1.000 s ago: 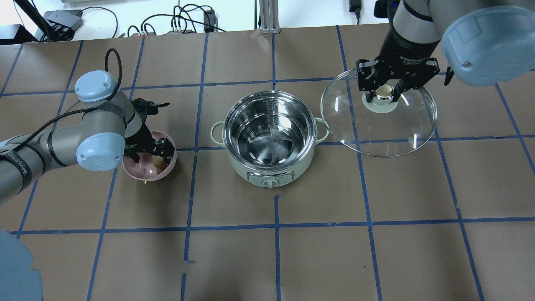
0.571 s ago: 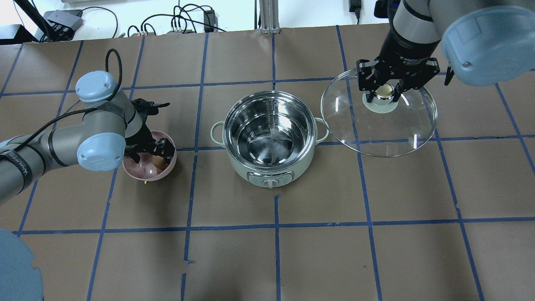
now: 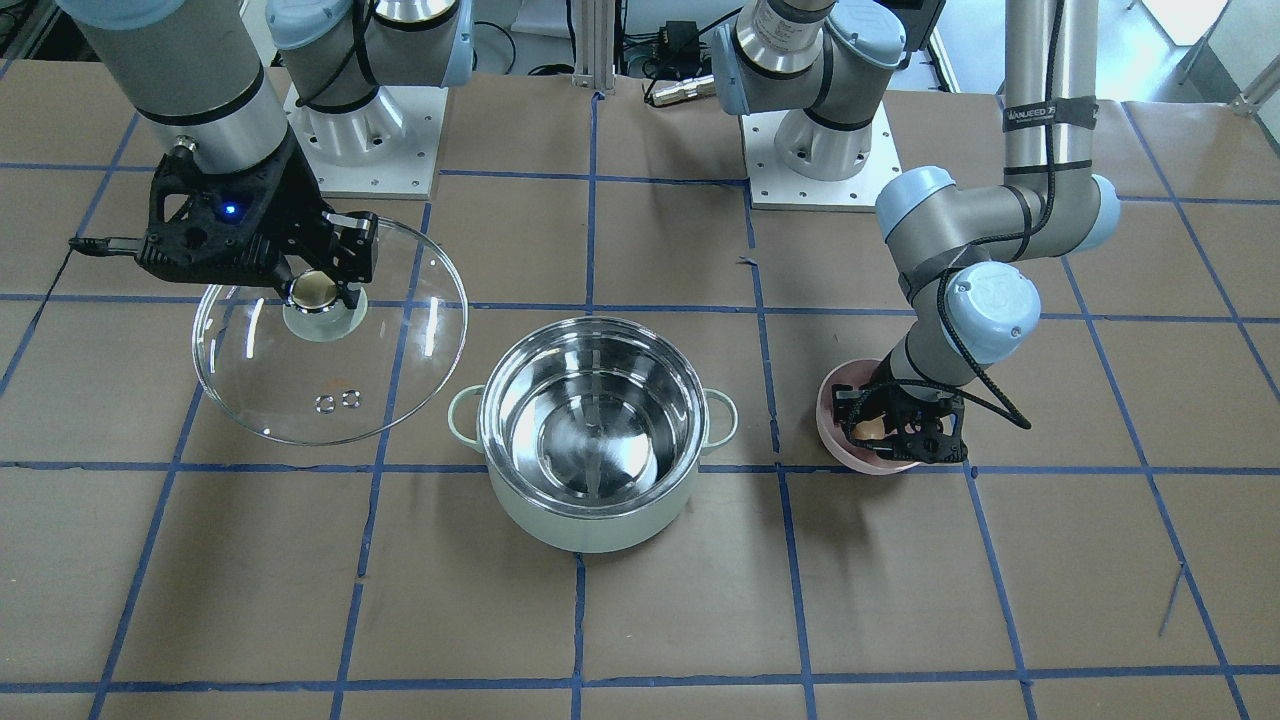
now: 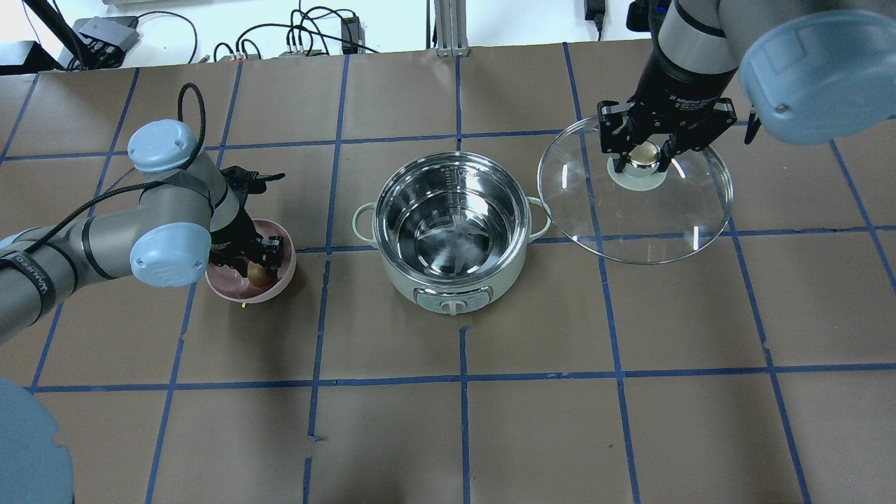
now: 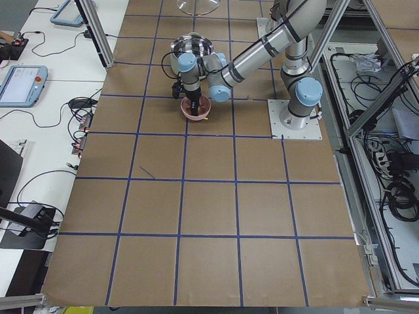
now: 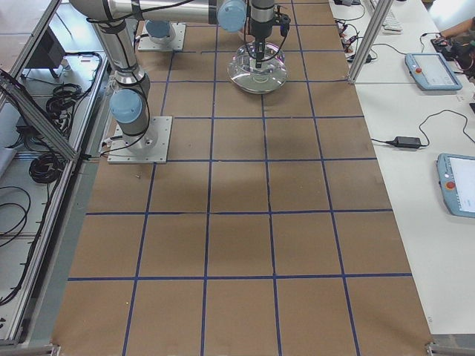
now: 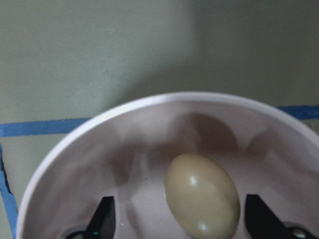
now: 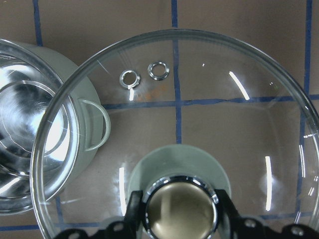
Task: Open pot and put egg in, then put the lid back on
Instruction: 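Lower the left gripper into the pink bowl and close it on the egg, then lift the egg with the left gripper and carry it over the pot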
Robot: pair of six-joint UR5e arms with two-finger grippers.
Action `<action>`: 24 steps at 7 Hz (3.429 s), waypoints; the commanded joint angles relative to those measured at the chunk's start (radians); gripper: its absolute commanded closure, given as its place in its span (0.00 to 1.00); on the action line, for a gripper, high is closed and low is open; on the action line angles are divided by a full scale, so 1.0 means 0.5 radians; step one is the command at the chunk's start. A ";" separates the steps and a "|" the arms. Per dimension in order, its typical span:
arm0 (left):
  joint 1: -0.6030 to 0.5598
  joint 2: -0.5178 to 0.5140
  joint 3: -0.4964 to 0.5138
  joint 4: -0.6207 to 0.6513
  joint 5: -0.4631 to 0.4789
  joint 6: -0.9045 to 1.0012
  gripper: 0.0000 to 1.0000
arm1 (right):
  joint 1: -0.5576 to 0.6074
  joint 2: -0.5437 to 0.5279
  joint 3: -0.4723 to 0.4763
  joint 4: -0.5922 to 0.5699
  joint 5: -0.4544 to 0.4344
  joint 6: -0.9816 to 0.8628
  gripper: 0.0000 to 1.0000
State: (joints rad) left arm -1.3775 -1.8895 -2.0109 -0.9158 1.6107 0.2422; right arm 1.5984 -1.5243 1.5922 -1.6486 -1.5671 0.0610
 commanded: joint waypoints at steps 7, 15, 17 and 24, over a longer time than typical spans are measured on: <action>-0.003 0.018 0.018 -0.006 0.000 -0.003 0.66 | 0.000 -0.001 0.012 0.002 0.005 -0.002 0.64; -0.738 0.211 0.619 -0.504 -0.012 -0.878 0.67 | -0.012 -0.007 0.043 -0.004 0.005 -0.005 0.63; -1.032 0.068 0.631 -0.216 -0.012 -1.332 0.67 | -0.012 -0.007 0.052 -0.007 0.005 -0.005 0.63; -1.239 -0.249 0.693 -0.064 -0.022 -1.270 0.67 | 0.006 -0.016 0.055 -0.013 0.002 0.013 0.62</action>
State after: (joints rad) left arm -1.9967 -2.0125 -1.6633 -0.9435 1.6001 -0.4088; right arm 1.5975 -1.5314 1.6206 -1.6533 -1.5657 0.0622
